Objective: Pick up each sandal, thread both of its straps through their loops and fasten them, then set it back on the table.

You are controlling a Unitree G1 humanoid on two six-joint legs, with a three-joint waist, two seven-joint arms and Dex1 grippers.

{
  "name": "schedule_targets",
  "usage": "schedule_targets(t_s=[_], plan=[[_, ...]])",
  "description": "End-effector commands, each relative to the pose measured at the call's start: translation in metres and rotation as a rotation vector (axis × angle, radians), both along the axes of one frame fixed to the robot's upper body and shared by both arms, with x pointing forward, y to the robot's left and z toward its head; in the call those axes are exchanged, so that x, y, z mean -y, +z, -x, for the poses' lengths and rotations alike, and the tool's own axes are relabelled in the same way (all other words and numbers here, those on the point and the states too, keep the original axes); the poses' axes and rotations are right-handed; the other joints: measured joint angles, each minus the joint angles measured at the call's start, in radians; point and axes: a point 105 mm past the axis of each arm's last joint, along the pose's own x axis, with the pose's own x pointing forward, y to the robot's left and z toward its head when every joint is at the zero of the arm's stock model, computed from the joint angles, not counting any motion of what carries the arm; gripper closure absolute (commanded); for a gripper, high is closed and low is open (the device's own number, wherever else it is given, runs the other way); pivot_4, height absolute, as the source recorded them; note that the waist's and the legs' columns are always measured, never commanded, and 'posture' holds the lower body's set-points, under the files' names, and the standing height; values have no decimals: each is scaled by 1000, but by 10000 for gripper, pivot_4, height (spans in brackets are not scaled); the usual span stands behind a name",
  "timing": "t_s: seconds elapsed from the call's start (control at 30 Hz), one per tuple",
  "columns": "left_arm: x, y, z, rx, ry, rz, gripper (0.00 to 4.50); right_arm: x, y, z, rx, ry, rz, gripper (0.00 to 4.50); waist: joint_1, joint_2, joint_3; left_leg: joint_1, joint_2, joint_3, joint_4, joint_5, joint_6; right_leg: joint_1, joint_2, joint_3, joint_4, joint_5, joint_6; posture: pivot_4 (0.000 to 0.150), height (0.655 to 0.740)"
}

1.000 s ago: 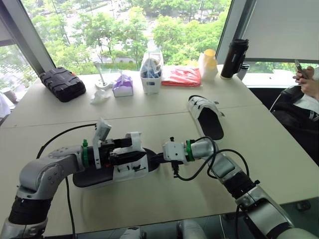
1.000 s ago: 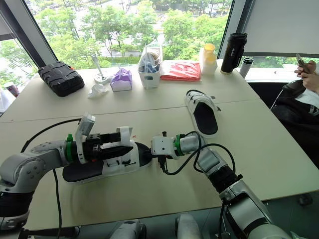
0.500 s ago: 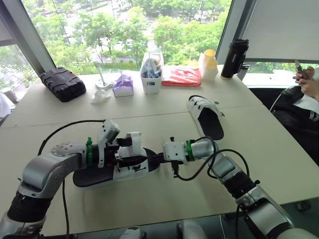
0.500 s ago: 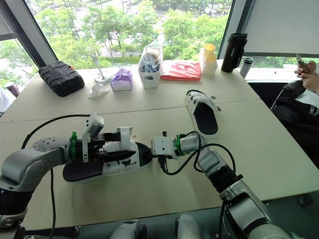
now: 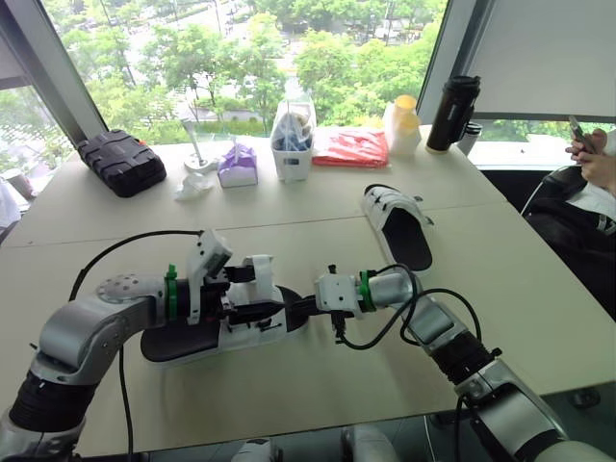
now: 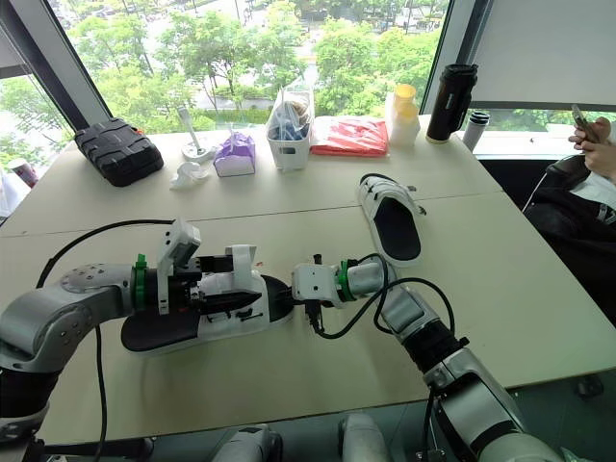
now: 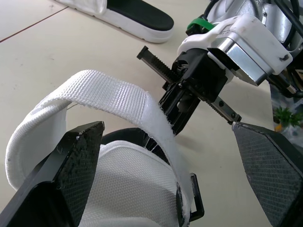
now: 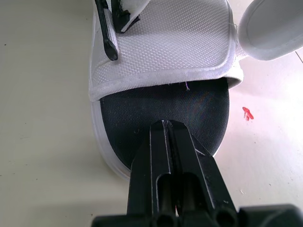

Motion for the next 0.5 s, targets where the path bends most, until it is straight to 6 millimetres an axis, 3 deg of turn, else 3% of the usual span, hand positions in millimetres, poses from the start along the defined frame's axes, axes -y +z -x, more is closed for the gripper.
schedule_targets(t_s=[0.03,0.1,0.3,0.5], plan=[[1,8,2,14,12,56,5066,0,-6,0,-8,0,30,45000,0,0,0,0,0,0,0,0,0,0,0,0,0,0,0,1500,7400],[2,7,1,-1,19,80,12479,0,-6,0,-8,-1,30,45000,0,0,0,0,0,0,0,0,0,0,0,0,0,0,0,1500,7400],[2,8,1,-27,35,115,43474,1,-6,-1,-6,-3,31,45000,0,0,0,0,0,0,0,0,0,0,0,0,0,0,0,1500,7400],[-2,3,7,-60,40,124,44664,0,-6,-1,-6,0,32,45000,0,0,0,0,0,0,0,0,0,0,0,0,0,0,0,1500,7400]])
